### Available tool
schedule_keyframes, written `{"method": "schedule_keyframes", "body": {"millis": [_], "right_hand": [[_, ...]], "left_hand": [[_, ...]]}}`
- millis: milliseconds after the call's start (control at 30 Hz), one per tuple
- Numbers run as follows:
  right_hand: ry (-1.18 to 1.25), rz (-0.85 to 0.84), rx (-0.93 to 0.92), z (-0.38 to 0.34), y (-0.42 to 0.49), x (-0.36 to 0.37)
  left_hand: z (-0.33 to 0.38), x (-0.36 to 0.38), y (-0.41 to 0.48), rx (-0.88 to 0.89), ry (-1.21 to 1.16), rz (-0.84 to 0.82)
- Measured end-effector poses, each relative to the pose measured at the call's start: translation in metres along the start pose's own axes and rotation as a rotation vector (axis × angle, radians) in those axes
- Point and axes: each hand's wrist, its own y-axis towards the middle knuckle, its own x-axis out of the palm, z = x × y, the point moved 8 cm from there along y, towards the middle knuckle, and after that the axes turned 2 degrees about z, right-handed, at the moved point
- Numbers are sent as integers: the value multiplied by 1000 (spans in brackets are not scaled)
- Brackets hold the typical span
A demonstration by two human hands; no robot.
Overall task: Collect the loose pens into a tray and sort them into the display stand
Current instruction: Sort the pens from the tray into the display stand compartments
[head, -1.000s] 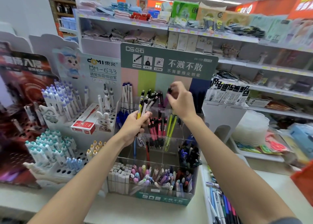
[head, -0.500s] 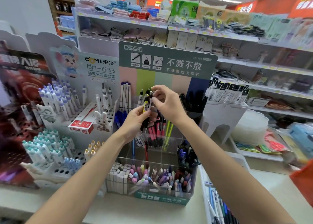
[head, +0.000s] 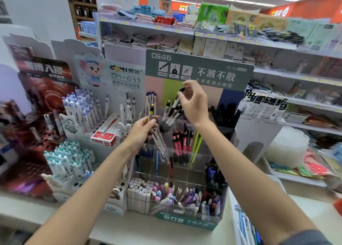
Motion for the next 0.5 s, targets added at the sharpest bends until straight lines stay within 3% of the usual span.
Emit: {"method": "schedule_keyframes", "body": {"millis": [167, 267, 400, 500], "right_hand": [[-292, -183, -106, 10, -17, 24], [-334, -247, -83, 12, -13, 19], [-356, -456, -20, 16, -18, 26], [-304, -448, -22, 5, -16, 37]], "left_hand": [[-1, 7, -3, -36, -119, -7], [1, 14, -2, -6, -119, 10], [6, 16, 3, 67, -120, 114], [6, 12, 5, 83, -138, 158]]}}
